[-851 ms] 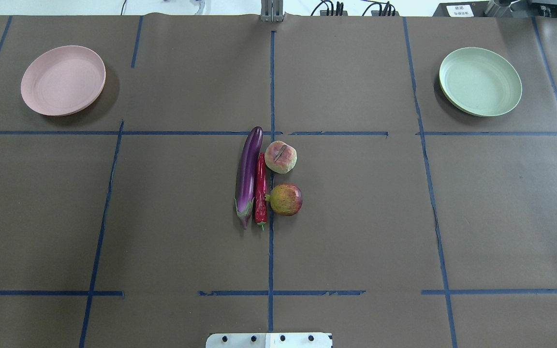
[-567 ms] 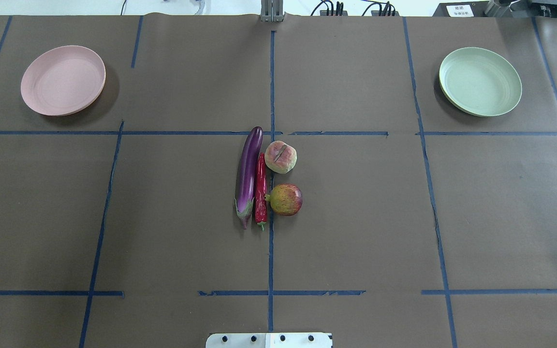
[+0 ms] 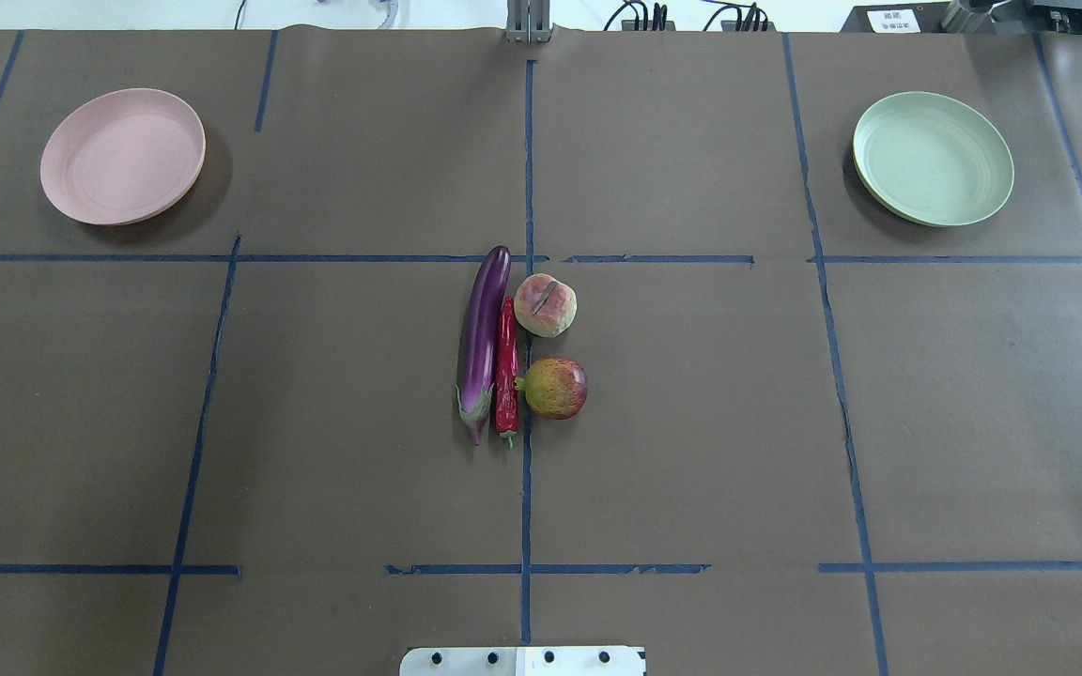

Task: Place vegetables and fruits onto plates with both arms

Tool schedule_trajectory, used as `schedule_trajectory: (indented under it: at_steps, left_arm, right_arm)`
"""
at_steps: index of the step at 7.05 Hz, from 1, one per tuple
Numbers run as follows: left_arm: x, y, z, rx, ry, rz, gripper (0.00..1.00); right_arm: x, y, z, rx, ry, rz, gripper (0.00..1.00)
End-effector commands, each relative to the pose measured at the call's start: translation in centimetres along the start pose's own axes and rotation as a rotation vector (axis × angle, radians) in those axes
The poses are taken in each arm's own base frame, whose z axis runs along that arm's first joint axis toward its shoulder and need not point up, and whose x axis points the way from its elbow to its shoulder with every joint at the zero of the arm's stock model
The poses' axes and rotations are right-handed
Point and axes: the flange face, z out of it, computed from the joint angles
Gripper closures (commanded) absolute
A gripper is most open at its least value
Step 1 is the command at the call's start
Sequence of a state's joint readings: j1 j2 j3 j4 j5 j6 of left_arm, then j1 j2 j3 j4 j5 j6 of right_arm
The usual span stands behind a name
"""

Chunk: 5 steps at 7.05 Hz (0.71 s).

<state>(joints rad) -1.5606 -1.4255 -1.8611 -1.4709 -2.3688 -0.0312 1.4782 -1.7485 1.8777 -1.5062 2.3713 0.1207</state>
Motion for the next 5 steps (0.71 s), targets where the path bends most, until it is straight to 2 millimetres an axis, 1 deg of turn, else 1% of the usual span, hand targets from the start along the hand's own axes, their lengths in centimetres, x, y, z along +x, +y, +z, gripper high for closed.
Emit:
schedule_trajectory:
  at_steps: [1, 2, 3, 4, 5]
  left_arm:
    - [0.1, -0.4, 0.1, 0.003, 0.003, 0.003, 0.0]
    - [0.1, -0.3, 0.1, 0.004, 0.006, 0.004, 0.0]
    - [0.4, -0.3, -0.2, 0.008, 0.008, 0.006, 0.0]
    - [0.5, -0.4, -0.3, 0.012, 0.008, 0.01, 0.0]
    - [0.5, -0.5, -0.3, 0.012, 0.008, 0.01, 0.0]
  right_arm:
    - [-0.6, -0.1, 0.3, -0.008, -0.004, -0.012, 0.0]
    - [-3.3, -0.4, 1.9, -0.046, -0.019, -0.045, 0.0]
    - [-8.8, -2.3, 2.4, -0.05, -0.037, -0.018, 0.0]
    - [-15.2, -5.3, 1.3, 0.009, -0.083, 0.005, 0.0]
    - [-20.8, -6.4, 1.4, 0.03, -0.139, 0.024, 0.0]
